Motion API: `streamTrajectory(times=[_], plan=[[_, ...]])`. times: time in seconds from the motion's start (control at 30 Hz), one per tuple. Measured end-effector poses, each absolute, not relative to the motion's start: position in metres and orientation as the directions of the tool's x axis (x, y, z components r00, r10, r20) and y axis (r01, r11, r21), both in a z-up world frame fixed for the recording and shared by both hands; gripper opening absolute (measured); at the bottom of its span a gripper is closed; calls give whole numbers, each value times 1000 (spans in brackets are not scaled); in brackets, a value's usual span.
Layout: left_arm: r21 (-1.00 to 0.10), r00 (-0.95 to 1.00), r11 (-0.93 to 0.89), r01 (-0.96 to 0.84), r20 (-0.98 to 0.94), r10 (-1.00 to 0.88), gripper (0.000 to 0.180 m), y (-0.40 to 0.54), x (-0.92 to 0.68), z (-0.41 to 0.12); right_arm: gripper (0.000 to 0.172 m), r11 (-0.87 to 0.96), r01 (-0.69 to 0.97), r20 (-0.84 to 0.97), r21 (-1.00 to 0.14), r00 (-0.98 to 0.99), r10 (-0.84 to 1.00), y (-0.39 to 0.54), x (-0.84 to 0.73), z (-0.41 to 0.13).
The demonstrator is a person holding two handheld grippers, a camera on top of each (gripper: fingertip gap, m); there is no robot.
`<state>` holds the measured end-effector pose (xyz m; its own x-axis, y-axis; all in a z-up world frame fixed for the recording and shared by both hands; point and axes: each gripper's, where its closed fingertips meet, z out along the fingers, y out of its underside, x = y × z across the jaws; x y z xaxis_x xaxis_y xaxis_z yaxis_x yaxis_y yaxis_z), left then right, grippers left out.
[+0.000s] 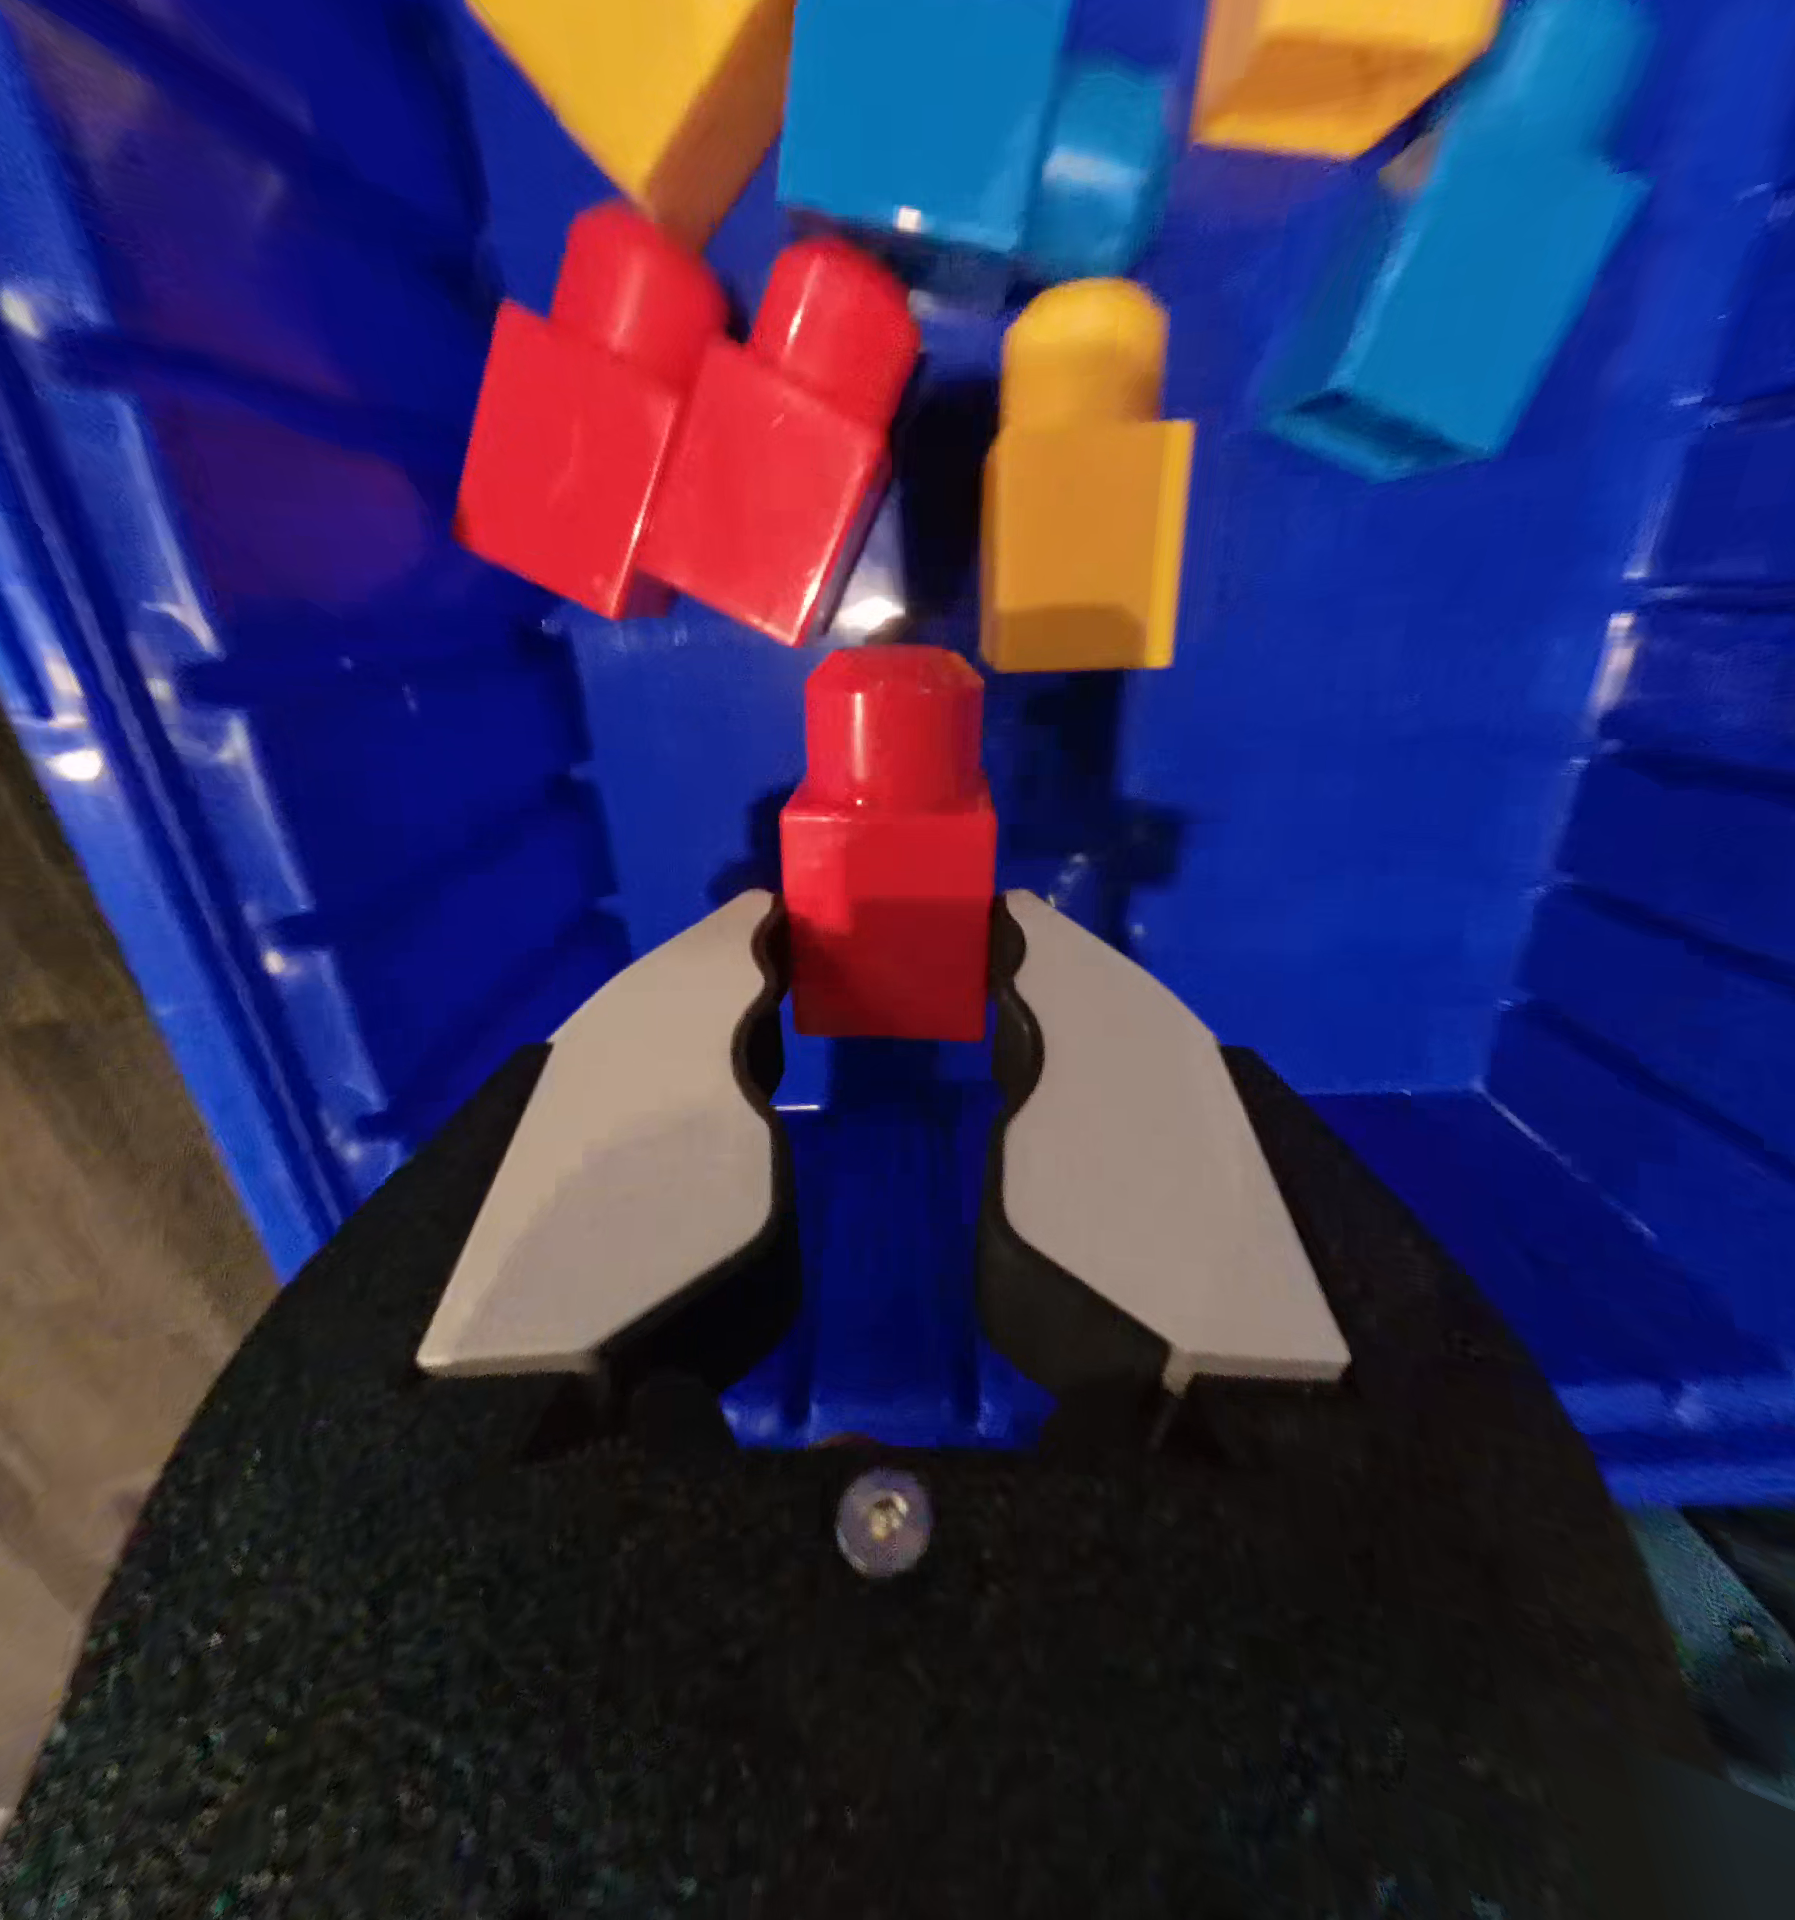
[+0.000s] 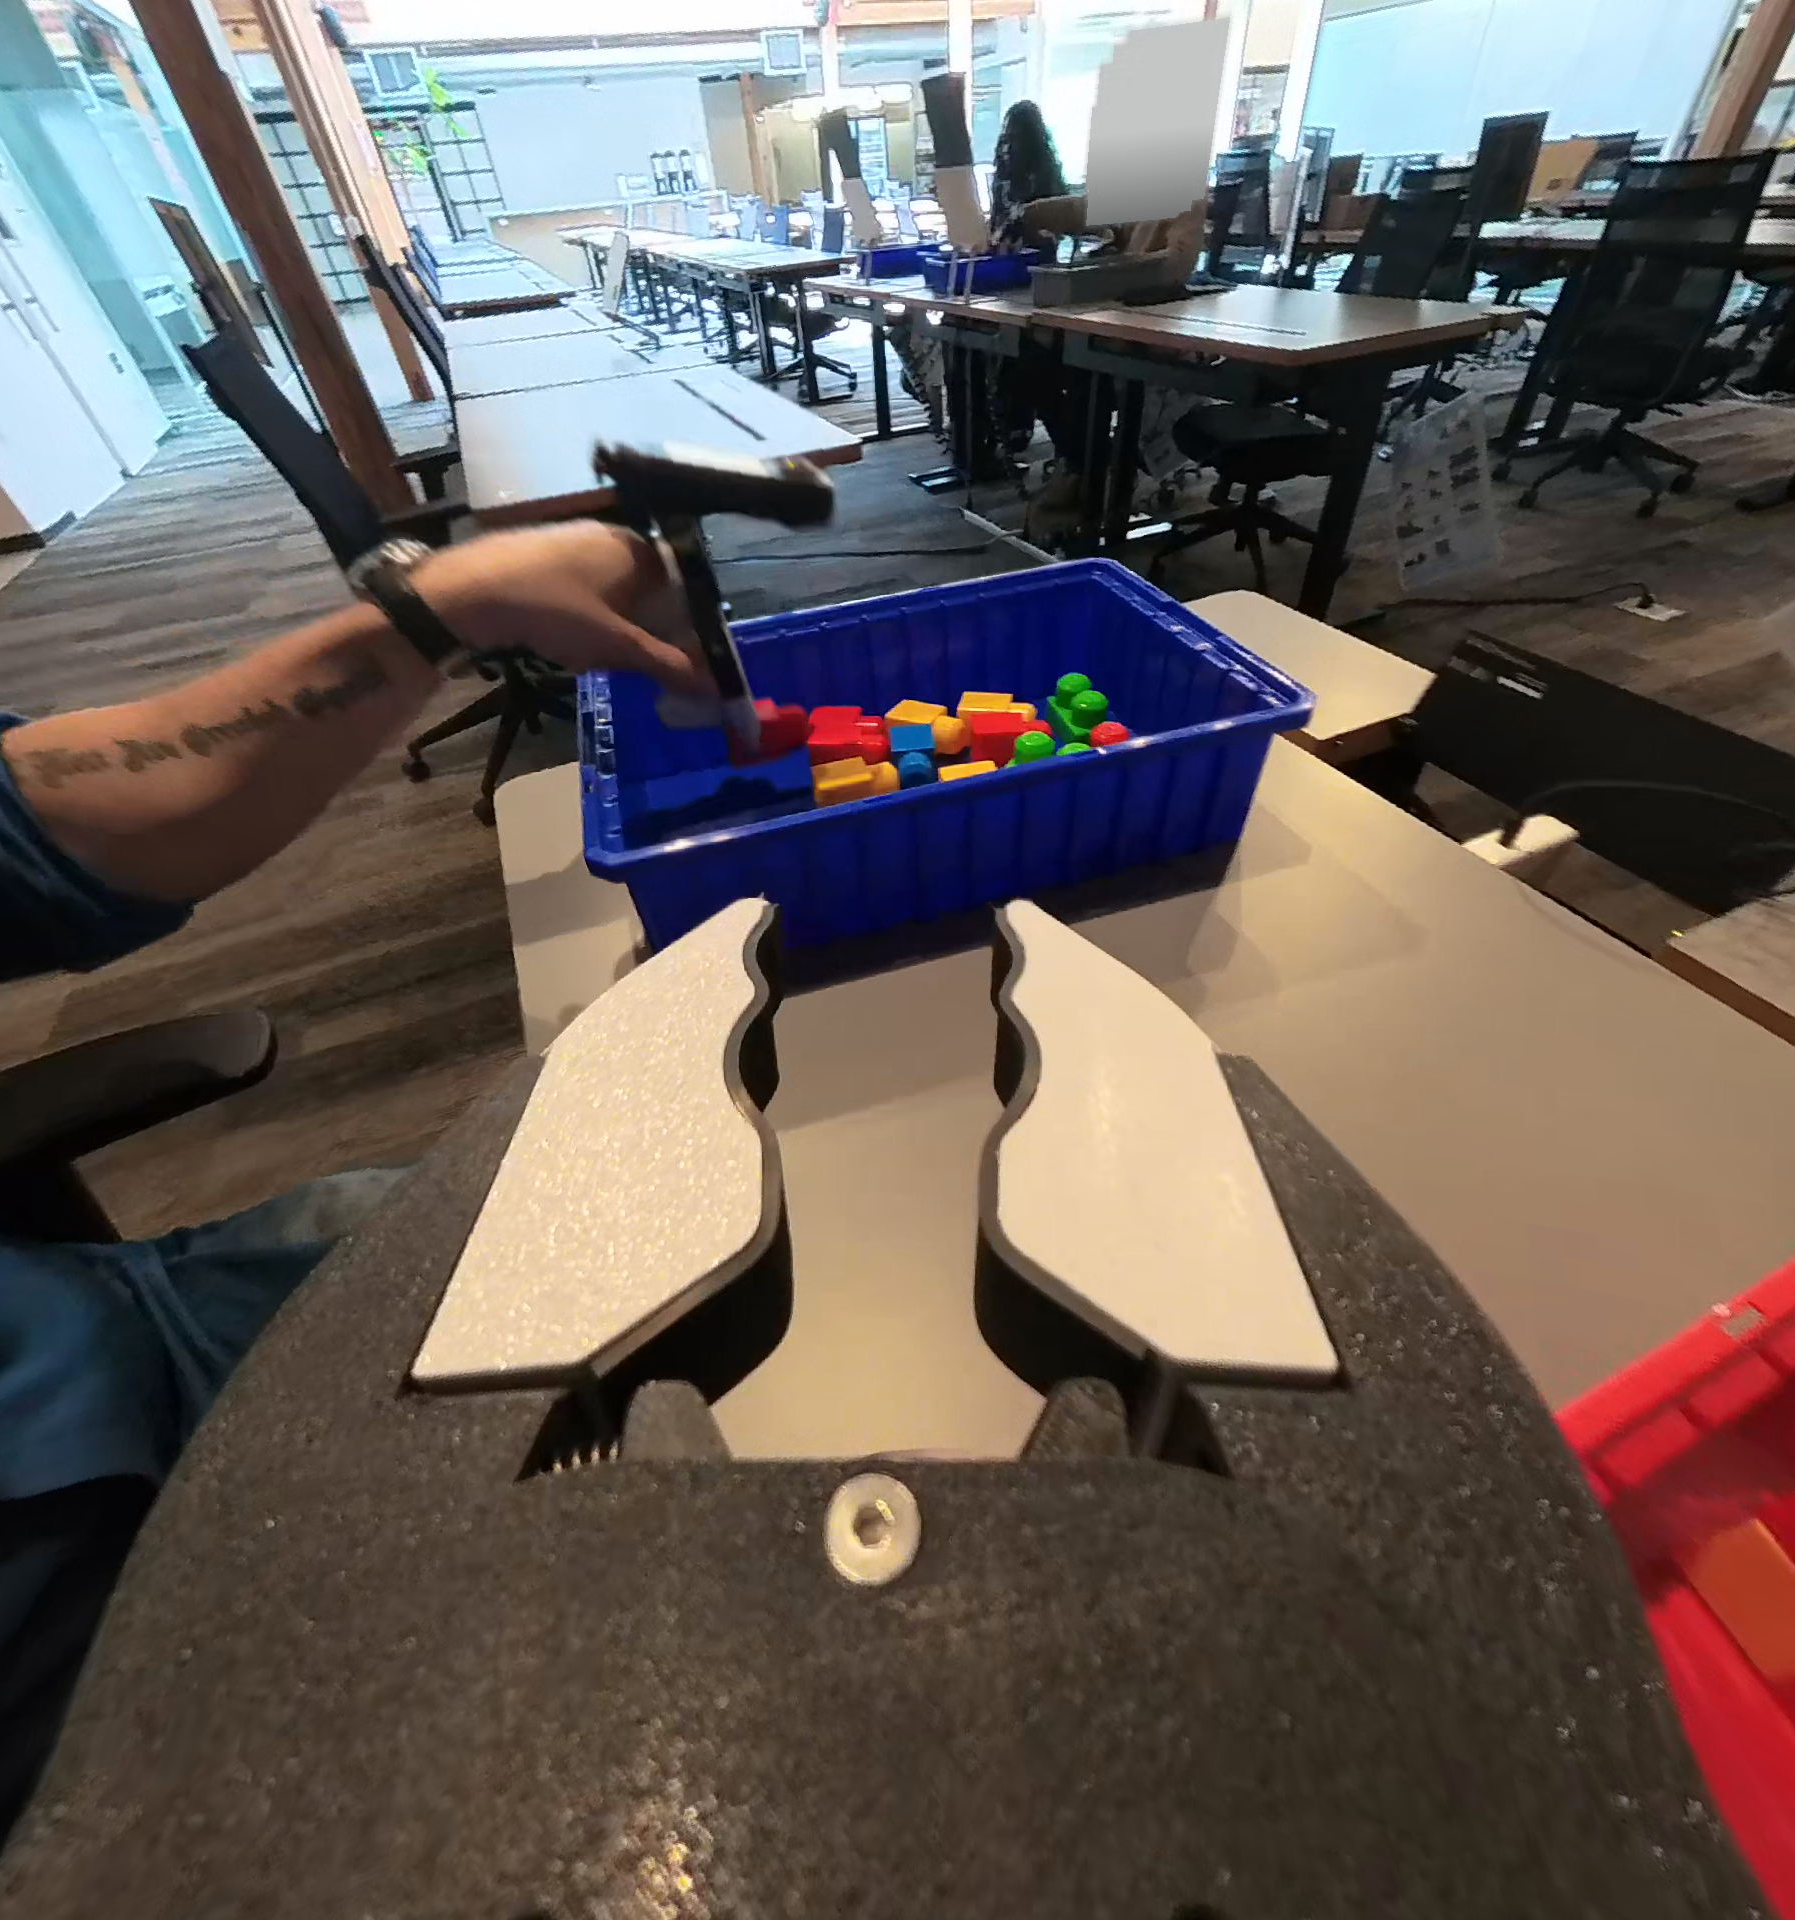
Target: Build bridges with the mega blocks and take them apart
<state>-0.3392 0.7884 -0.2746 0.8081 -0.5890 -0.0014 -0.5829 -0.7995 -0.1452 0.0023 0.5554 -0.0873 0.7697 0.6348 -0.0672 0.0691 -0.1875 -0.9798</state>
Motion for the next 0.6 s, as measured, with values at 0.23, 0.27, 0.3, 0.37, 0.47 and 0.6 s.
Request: streamTrajectory(times=[0.23,0.27,0.3,0.37,0.47,0.6], plan=[[-77,849,-846,-527,-7,-528,36,797,-356,-311,38,-195,93,-59,-976,754,654,560,-11,-91],[-81,850,-847,-526,-3,-528,36,798,-356,-311,38,-198,92,-61,-976,754,654,560,-10,-92],[-73,846,-844,-531,5,-533,36,796,-355,-311,38,-201,91,-64,-975,754,654,561,-10,-93],[-40,842,-843,-536,46,-537,36,792,-351,-315,38,-208,91,-69,-974,755,652,561,-8,-96],[-21,833,-833,-553,28,-553,74,790,-351,-320,38,-213,88,-73,-973,759,647,560,-4,-97],[-66,814,-813,-579,9,-581,80,793,-346,-315,38,-212,84,-73,-974,767,638,555,0,-96]])
